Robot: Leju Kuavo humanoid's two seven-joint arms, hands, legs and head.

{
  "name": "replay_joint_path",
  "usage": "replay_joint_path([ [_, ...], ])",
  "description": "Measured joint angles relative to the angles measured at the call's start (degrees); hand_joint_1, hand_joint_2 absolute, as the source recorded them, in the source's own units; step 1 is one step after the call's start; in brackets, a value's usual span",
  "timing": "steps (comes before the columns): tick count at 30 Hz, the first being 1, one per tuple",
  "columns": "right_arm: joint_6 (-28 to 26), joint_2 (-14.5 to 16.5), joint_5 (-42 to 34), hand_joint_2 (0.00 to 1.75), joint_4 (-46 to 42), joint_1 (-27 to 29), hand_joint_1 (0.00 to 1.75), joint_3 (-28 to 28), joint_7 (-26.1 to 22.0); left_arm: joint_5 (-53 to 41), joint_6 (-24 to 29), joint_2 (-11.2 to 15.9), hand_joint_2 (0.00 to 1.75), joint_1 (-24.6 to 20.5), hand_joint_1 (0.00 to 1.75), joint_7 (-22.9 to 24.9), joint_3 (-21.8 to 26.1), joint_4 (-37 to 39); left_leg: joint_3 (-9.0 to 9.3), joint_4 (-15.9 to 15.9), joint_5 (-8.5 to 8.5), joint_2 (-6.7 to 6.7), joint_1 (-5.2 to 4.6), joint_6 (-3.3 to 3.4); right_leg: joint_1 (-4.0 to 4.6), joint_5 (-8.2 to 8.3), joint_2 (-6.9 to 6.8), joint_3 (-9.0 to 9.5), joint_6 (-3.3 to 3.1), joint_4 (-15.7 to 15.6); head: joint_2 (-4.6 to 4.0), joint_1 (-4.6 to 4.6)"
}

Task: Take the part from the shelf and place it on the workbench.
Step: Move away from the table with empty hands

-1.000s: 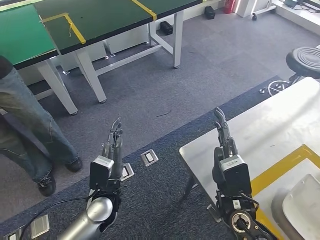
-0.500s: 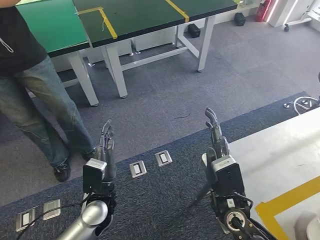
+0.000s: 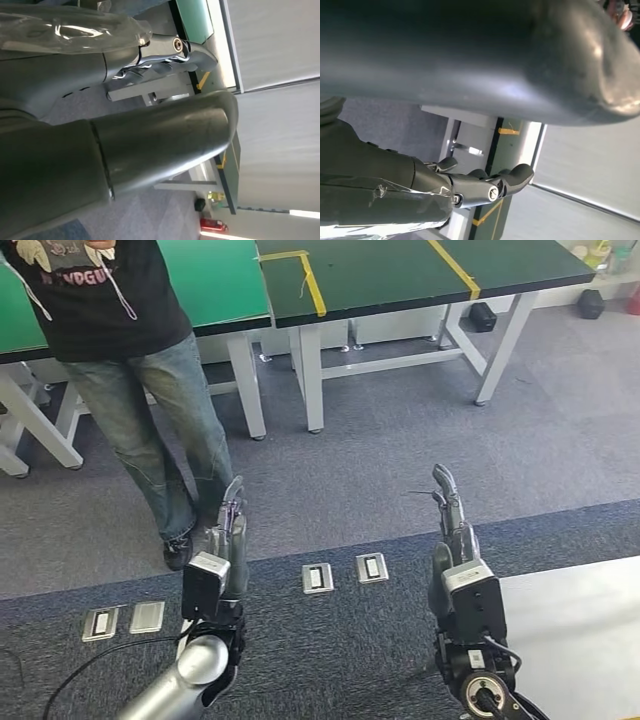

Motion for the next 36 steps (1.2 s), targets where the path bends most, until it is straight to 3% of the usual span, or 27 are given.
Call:
replay_joint_path([
  [2, 0.0, 0.0, 0.0, 0.0, -0.1, 0.0, 0.0, 0.0, 0.0, 0.0, 0.0, 0.0, 0.0, -0.1, 0.0, -0.1, 0.0, 0.0, -1.54, 3.2, -1.87, 2.79, -0.15, -0.64, -0.23, 0.36, -1.54, 0.46, -0.5, -0.7, 0.0, -0.7],
  [4, 0.0, 0.0, 0.0, 0.0, -0.2, 0.1, 0.0, 0.0, 0.0, 0.0, 0.1, 0.0, 0.0, -0.2, 0.0, -0.1, 0.0, 0.0, -5.5, 10.9, -5.5, 6.15, 0.13, -1.28, -0.04, 0.37, -3.22, 0.53, -0.76, -0.9, -0.01, -1.49],
  [6, 0.1, 0.0, 0.0, 0.0, -0.2, 0.2, 0.0, 0.0, 0.1, 0.0, 0.2, 0.1, 0.0, -0.1, 0.0, -0.1, 0.0, 0.0, -8.83, 16.8, -7.26, 7.14, 0.51, -1.71, 0.04, 0.22, -4.93, 0.5, -0.79, -0.9, -0.01, -1.89],
  [7, 0.1, 0.0, 0.0, 0.0, -0.2, 0.2, 0.0, 0.0, 0.1, 0.0, 0.2, 0.1, 0.0, 0.0, 0.0, -0.1, 0.0, 0.0, -8.87, 16.6, -6.54, 7.34, 0.64, -1.81, 0.03, 0.12, -5.72, 0.53, -0.73, -0.9, 0.0, -2.1],
  [8, 0.2, 0.0, 0.0, 0.0, -0.2, 0.2, 0.0, 0.0, 0.1, 0.0, 0.3, 0.1, 0.0, 0.1, 0.0, -0.1, 0.0, 0.0, -7.62, 14.0, -4.9, 7.67, 0.71, -1.82, 0.01, 0.0, -6.46, 0.64, -0.64, -0.9, -0.01, -2.35],
  [10, 0.5, 0.0, 0.0, 0.0, -0.2, 0.1, 0.0, 0.0, 0.0, 0.0, 0.4, 0.1, 0.0, 0.0, 0.0, -0.1, 0.0, 0.0, -2.92, 5.3, -1.2, 10.18, 0.47, -1.52, 0.19, -0.4, -7.74, 1.01, -0.24, -0.9, -0.01, -2.85],
  [12, 0.8, 0.0, 0.0, 0.0, -0.2, 0.1, 0.0, 0.0, 0.0, 0.0, 0.6, 0.1, 0.0, 0.0, 0.0, -0.1, 0.0, -0.1, -0.08, -0.1, 0.24, 12.07, 0.03, -0.86, 0.56, -0.83, -8.72, 1.37, 0.28, -0.8, -0.01, -2.97],
  [14, 1.0, 0.0, -0.1, 0.0, -0.2, 0.0, 0.0, 0.0, -0.1, -0.1, 0.9, 0.1, 0.0, 0.0, 0.0, -0.1, 0.0, -0.1, 0.04, -0.6, 0.11, 11.15, -0.27, -0.19, 0.65, -1.18, -9.78, 1.75, 0.82, -0.9, -0.01, -2.63],
  [15, 1.0, 0.0, -0.1, 0.0, -0.3, 0.0, 0.0, 0.0, -0.1, -0.1, 1.0, 0.1, 0.0, 0.0, 0.0, -0.1, 0.0, -0.2, 0.16, -0.7, 0.11, 10.52, -0.21, 0.11, 0.52, -1.55, -9.67, 1.81, 1.15, -0.8, -0.01, -2.46],
  [16, 1.1, 0.0, -0.1, 0.0, -0.3, 0.0, 0.0, 0.0, -0.1, -0.1, 1.1, 0.1, 0.0, 0.1, 0.0, -0.1, 0.0, -0.2, 0.35, -0.9, 0.13, 9.87, -0.11, 0.41, 0.32, -2.29, -8.69, 1.62, 1.4, 0.0, 0.0, -2.32],
  [18, 1.1, 0.0, -0.1, 0.0, -0.3, 0.0, 0.0, 0.0, -0.1, -0.1, 1.3, 0.1, 0.0, 0.1, 0.0, -0.1, 0.0, -0.2, 0.73, -1.2, 0.19, 8.58, 0.18, 1.01, 0.01, -5.39, -5.51, -0.77, 1.7, 5.4, -0.01, -1.66],
  [20, 1.1, 0.0, -0.1, 0.0, -0.3, 0.1, 0.0, 0.0, -0.1, -0.1, 1.4, 0.1, 0.0, 0.1, 0.0, -0.1, 0.0, -0.2, 0.84, -1.2, 0.12, 7.14, 0.08, 1.33, -0.01, -8.97, -3.82, -5.09, 1.75, 14.2, -0.01, -0.82],
  [21, 1.1, 0.0, -0.2, 0.0, -0.3, 0.2, 0.0, 0.0, -0.1, -0.1, 1.4, 0.1, 0.0, 0.2, 0.0, 0.0, 0.0, -0.2, 0.91, -1.1, 0.08, 6.32, 0.01, 1.37, 0.01, -9.62, -3.63, -6.81, 1.74, 17.2, -0.01, -0.59],
  [22, 1.1, 0.0, -0.2, 0.0, -0.3, 0.2, 0.0, 0.0, -0.1, -0.1, 1.4, 0.1, 0.0, 0.3, 0.0, 0.0, 0.0, -0.2, 1.04, -1.1, 0.05, 5.46, -0.03, 1.39, 0.0, -9.02, -3.54, -7.51, 1.66, 17.9, -0.01, -0.43],
  [23, 1.1, 0.0, -0.2, 0.0, -0.3, 0.2, 0.0, 0.0, -0.1, -0.1, 1.4, 0.1, 0.0, 0.3, 0.0, 0.0, 0.0, -0.2, 1.25, -1.1, 0.0, 4.55, -0.04, 1.37, -0.01, -7.12, -3.41, -6.94, 1.52, 15.9, -0.01, -0.27],
  [24, 1.1, 0.0, -0.2, 0.0, -0.3, 0.2, 0.0, 0.0, 0.0, -0.1, 1.4, 0.1, 0.0, 0.4, 0.0, 0.1, 0.0, -0.2, 1.51, -1.1, -0.08, 3.67, -0.03, 1.32, -0.05, -4.43, -2.95, -5.41, 1.33, 12.0, -0.01, -0.09],
  [26, 1.1, 0.0, -0.2, 0.0, -0.3, 0.2, 0.0, 0.0, -0.1, -0.1, 1.4, 0.1, 0.0, 0.4, 0.0, 0.1, 0.0, -0.2, 1.71, -0.9, -0.25, 2.16, -0.01, 1.03, -0.21, -0.67, -0.4, -1.97, 0.93, 3.8, -0.01, 0.2],
  [28, 1.1, 0.0, -0.2, 0.0, -0.2, 0.2, 0.0, 0.0, -0.1, -0.1, 1.5, 0.1, 0.0, 0.4, 0.0, 0.1, 0.0, -0.2, 1.17, -0.7, -0.12, 0.98, 0.18, 0.47, -0.18, -0.17, 1.27, -0.38, 0.67, 0.6, -0.02, 0.25],
  [30, 1.2, 0.0, -0.2, 0.0, -0.3, 0.1, 0.0, 0.0, -0.1, -0.1, 1.5, 0.1, 0.0, 0.5, 0.0, 0.1, 0.0, -0.2, 0.62, -0.7, 0.16, 0.07, 0.4, -0.23, -0.15, -0.01, 0.32, 0.05, 0.32, 0.1, -0.02, 0.14],
  [32, 1.2, 0.0, -0.1, 0.0, -0.3, 0.0, 0.0, 0.0, 0.0, -0.2, 1.5, 0.2, 0.0, 0.5, 0.0, 0.1, 0.0, -0.3, -0.43, 1.2, -1.01, 2.24, 0.19, -0.81, -0.27, 0.34, -1.13, 0.29, -0.31, -0.4, -0.01, -0.39],
  [34, 1.2, 0.0, -0.1, 0.0, -0.4, -0.1, 0.0, 0.0, 0.0, -0.3, 1.5, 0.2, 0.0, 0.3, 0.0, 0.3, 0.0, -0.4, -3.82, 7.9, -4.37, 5.75, 0.13, -1.26, -0.12, 0.46, -2.79, 0.38, -0.84, -0.7, 0.0, -1.19],
  [36, 1.2, 0.0, -0.1, 0.0, -0.4, 0.0, 0.0, 0.0, 0.1, -0.4, 1.4, 0.3, 0.0, 0.3, 0.0, 0.7, 0.0, -0.5, -7.94, 15.5, -7.16, 6.91, 0.47, -1.63, 0.07, 0.39, -4.45, 0.28, -1.04, -0.7, 0.0, -1.73],
])
